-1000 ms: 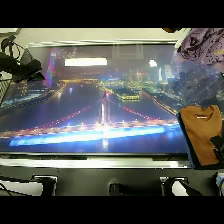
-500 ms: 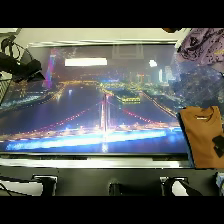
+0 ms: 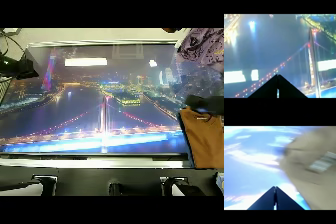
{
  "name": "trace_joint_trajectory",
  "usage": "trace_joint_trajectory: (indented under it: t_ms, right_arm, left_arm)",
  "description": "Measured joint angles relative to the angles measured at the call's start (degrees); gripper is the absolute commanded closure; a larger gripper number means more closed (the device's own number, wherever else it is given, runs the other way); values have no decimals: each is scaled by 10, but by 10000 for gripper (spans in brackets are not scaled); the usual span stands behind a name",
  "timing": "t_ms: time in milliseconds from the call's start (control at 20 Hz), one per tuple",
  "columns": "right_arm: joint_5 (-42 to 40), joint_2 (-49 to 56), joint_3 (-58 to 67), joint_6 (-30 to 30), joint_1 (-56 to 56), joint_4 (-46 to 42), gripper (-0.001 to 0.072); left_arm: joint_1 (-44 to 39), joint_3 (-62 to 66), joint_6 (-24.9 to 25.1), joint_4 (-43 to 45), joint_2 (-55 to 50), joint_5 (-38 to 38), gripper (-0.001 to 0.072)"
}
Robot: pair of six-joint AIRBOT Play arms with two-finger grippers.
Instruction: Fold the clothes and pants, and hang the long-sleeved shirts on hangers.
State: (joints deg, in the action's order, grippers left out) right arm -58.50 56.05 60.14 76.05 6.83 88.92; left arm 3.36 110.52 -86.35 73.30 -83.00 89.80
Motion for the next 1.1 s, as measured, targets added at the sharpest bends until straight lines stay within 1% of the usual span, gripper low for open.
trace_joint_trajectory:
  t_ms: [100,200,400,500,650,1100]
  right_arm:
    - [30,-2,-9,9,-99,1,680]
    - [52,-2,-21,-3,-181,-5,680]
    - [74,1,-38,-23,-289,-13,679]
    - [80,1,-41,-26,-313,-15,678]
    - [84,1,-43,-28,-329,-29,678]
    - [90,2,-44,-30,-338,-40,678]
  left_arm:
    - [-12,-56,9,19,42,-15,693]
    - [-25,-132,10,39,89,-40,694]
    - [-46,-268,-4,64,169,-96,692]
    - [-51,-301,-11,73,190,-113,690]
    - [-54,-324,-17,81,204,-117,689]
    - [-56,-337,-21,88,211,-117,689]
